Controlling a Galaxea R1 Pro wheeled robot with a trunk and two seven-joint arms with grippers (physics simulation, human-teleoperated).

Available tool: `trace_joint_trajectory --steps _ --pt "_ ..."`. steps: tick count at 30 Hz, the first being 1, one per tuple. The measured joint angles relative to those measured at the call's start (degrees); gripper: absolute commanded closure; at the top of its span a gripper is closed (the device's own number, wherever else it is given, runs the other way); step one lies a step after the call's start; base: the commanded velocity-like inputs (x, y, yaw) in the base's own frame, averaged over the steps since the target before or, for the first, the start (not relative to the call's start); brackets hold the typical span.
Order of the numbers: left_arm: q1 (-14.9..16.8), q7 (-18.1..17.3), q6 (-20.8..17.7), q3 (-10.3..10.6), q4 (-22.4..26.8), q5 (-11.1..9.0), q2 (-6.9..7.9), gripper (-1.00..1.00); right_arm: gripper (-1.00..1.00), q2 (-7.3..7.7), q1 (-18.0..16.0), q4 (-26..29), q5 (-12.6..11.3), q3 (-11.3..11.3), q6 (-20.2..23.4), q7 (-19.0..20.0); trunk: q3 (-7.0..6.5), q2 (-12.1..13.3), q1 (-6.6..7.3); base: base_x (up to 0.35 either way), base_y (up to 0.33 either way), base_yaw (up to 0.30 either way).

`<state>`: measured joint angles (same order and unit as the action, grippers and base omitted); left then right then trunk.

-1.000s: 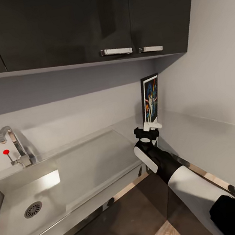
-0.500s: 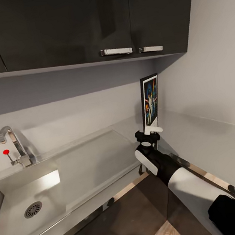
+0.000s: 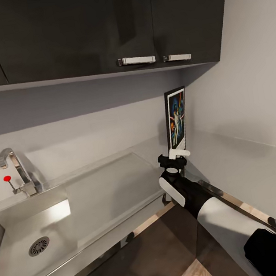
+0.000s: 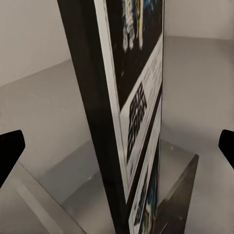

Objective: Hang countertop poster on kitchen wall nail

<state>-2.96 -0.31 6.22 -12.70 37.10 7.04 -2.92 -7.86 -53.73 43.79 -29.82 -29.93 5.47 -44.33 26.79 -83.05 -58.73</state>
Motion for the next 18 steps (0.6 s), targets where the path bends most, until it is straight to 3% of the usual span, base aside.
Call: trace_joint_trajectory --steps 13,18 --pt "0.02 0.0 -0.02 -0.02 0.0 0.0 0.0 -1.0 -1.0 0.0 0.0 -0.06 0.0 0.0 -0.07 -0.01 0.0 0.0 0.0 0.002 0.0 0.0" --pt "0.02 0.0 -0.02 -0.01 0.0 0.0 0.0 -1.0 -1.0 0.0 0.0 -0.08 0.0 0.0 -0.11 -0.01 0.0 0.0 0.02 0.141 0.0 0.0"
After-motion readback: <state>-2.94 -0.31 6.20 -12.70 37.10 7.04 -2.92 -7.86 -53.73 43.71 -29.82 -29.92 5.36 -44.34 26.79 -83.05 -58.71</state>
